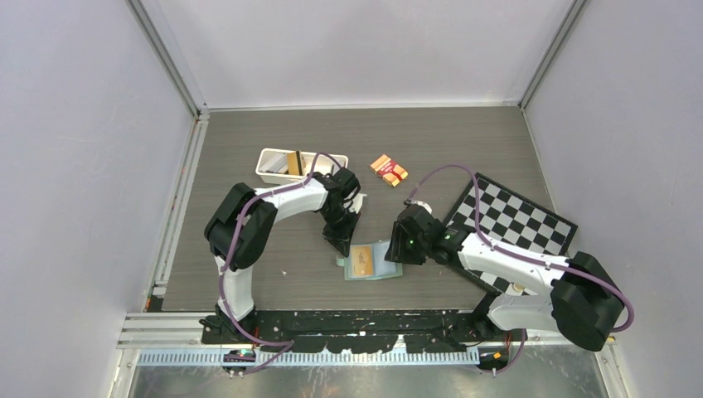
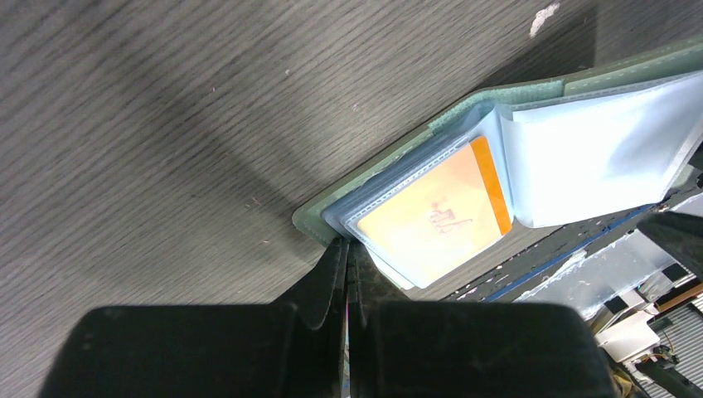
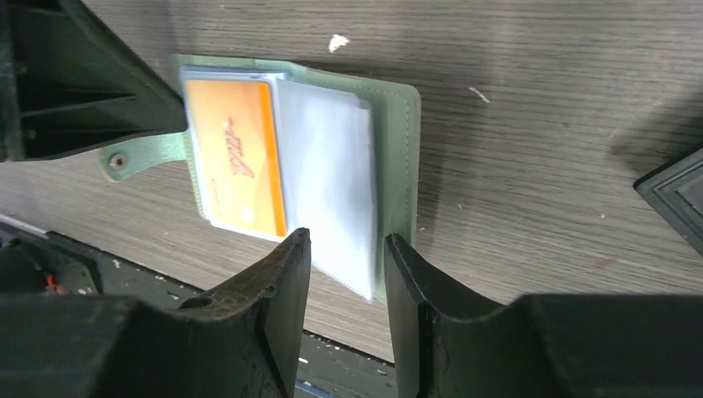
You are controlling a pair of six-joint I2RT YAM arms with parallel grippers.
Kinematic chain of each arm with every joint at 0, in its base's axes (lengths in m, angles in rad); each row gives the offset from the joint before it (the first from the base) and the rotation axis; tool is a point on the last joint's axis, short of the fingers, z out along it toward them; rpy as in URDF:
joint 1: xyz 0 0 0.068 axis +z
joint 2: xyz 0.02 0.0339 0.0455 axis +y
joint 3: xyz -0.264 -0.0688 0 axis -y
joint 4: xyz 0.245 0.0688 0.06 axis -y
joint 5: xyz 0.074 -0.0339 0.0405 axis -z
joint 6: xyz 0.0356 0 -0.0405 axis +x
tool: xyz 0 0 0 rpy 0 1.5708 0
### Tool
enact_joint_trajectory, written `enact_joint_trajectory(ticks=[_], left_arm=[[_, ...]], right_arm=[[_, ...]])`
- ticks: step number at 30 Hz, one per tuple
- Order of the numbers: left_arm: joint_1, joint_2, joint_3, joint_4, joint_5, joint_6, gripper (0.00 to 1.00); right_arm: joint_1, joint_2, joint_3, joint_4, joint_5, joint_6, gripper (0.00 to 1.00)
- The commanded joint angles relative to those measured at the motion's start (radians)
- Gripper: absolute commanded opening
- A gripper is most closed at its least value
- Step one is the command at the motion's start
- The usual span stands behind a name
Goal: Put the credit cards into the card holder
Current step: Insert the credit card into the card holder, then pick up the card holder from the center of the board.
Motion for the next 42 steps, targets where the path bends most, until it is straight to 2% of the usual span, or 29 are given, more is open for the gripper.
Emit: enact_joint_trajectory(ticks=[1,7,14,20,27,33,42], left_arm=[[-0.009,0.036,0.004,0.023,-0.067,0.021,0.00],[-0.008,0.043,0.006,0.024,-0.068,0.021,0.00],[-0.008,0.048,0.008,0.024,-0.062,0.021,0.00],[-0.008,0.048,0.007,0.024,-0.060,0.020,0.00],[-0.008,0.048,0.006,0.024,-0.061,0.021,0.00],[-0.009,0.048,0.006,0.023,-0.063,0.021,0.00],[-0.008,0.049,0.005,0.024,-0.063,0.021,0.00]], right_arm=[[-0.003,0.027,0.023,-0.023,0.063,-0.019,0.43],[-0.004,0.045,0.028,-0.007,0.056,-0.030,0.43],[-0.004,-0.009,0.067,-0.058,0.058,-0.040,0.43],[-0.004,-0.020,0.086,-0.053,0.035,-0.043,0.30],[-0.004,0.059,0.086,-0.011,0.013,-0.060,0.24],[-0.004,0.084,0.075,-0.004,0.032,-0.063,0.24],[-0.006,0.113,0.047,0.016,0.029,-0.055,0.30]])
